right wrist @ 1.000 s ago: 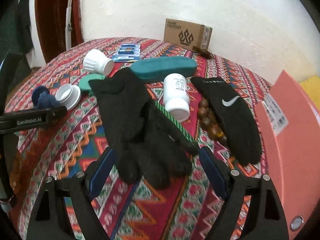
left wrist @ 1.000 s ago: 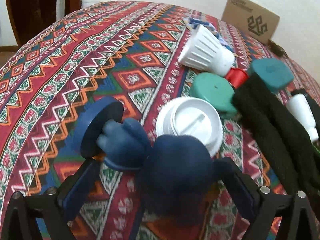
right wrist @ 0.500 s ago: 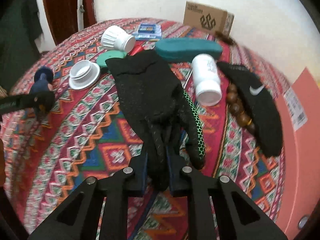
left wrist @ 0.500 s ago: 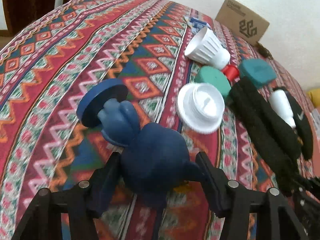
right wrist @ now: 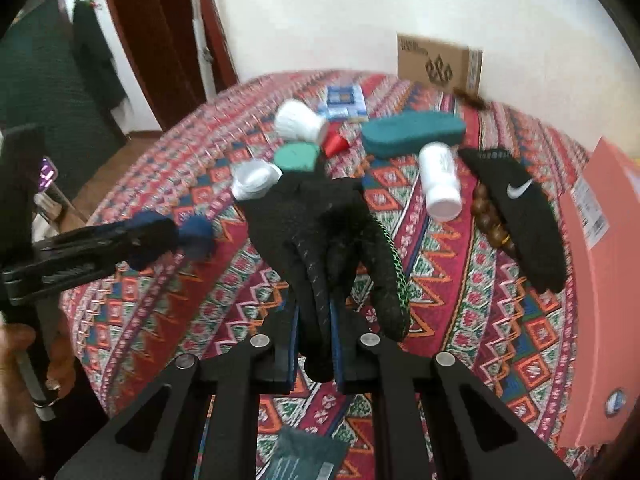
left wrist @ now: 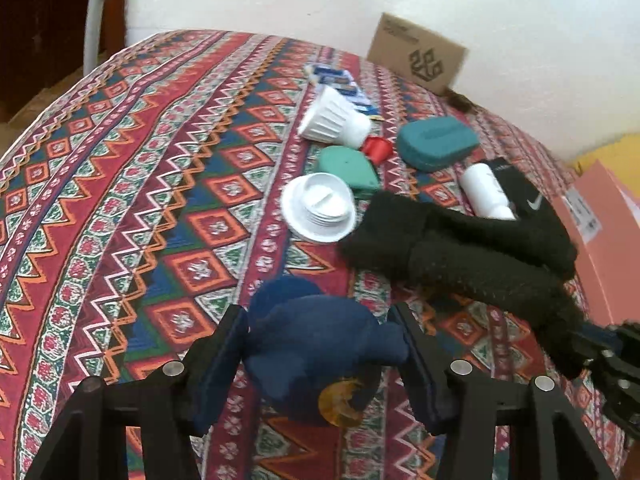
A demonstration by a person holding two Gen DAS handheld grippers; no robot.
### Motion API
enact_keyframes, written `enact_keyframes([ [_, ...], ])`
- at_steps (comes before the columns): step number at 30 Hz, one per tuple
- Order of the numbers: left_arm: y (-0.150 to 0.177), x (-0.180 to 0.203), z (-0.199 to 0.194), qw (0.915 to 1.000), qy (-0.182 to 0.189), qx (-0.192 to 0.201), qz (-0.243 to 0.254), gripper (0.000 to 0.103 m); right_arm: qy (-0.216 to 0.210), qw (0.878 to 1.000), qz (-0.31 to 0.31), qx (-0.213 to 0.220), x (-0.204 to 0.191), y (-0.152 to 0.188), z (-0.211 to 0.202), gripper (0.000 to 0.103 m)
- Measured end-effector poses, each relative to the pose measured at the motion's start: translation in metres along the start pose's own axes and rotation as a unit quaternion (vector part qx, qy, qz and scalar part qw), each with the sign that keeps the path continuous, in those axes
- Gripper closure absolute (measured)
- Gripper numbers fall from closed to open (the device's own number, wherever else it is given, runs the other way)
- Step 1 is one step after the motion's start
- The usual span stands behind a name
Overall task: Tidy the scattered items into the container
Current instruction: 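Grasp the dark blue plush toy with the left gripper while the right gripper grasps the black glove, then carry the plush toy and glove into the pink box and open both grippers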
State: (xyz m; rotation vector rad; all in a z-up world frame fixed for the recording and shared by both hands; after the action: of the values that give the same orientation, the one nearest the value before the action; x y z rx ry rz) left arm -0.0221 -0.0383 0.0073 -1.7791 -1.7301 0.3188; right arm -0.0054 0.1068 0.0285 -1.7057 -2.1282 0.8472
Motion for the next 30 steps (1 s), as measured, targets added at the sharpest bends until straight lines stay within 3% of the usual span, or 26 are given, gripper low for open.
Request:
enact_keyframes([
  [9, -0.001, 0.016, -0.015, 0.9998, 0.009, 0.013, 0.009, 0.045, 0.014, 0.997, -0.009, 0.073, -0.005, -0.018, -0.057, 0.090],
  [19, -0.015, 0.060, -0.053, 0.9961, 0.013, 0.063, 0.060, 0.045, 0.030, 0.992, 0.007, 0.121, 0.012, -0.028, -0.102, 0.090],
  [25, -0.029, 0.106, -0.074, 0.9916, 0.026, 0.088, 0.092, 0.045, 0.047, 0.985, 0.018, 0.167, 0.027, -0.036, -0.146, 0.090],
  [30, -0.043, 0.167, -0.089, 0.9844, 0.052, 0.107, 0.129, 0.044, 0.073, 0.973, 0.040, 0.214, 0.056, -0.038, -0.196, 0.090],
])
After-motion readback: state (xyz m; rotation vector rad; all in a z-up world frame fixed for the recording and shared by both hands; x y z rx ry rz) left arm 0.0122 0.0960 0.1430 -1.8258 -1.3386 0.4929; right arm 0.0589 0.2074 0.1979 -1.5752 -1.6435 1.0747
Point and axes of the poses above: each gripper's, at about its wrist camera, not at the fingertips, and z roughly the way its jaws point, x to its right, y to its underside, the point moved 10 cm from there along z, roughly the way its jaws point, and after that the axes turned 1 degree about z, right-handed, at the moved point
